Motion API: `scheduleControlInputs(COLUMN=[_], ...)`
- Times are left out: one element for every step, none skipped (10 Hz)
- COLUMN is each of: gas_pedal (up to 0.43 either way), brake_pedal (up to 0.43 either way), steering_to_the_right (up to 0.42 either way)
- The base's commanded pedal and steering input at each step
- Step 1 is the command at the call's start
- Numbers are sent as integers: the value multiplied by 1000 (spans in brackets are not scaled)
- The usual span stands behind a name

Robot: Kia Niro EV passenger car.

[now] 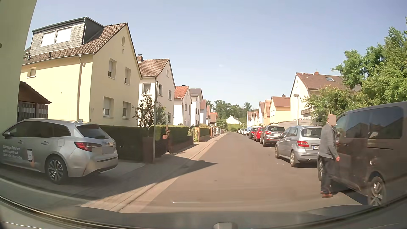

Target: Follow the waypoints while adhering to traffic rules and regulations

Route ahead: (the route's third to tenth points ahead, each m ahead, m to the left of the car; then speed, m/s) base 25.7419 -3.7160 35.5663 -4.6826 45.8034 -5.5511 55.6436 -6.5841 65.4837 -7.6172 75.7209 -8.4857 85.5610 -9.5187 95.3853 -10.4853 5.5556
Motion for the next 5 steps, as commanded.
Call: scheduleControlInputs(gas_pedal=[260, 260, 260, 260, 260], brake_pedal=[0, 0, 0, 0, 0], steering_to_the_right=[15, 40, 59, 71, 74])
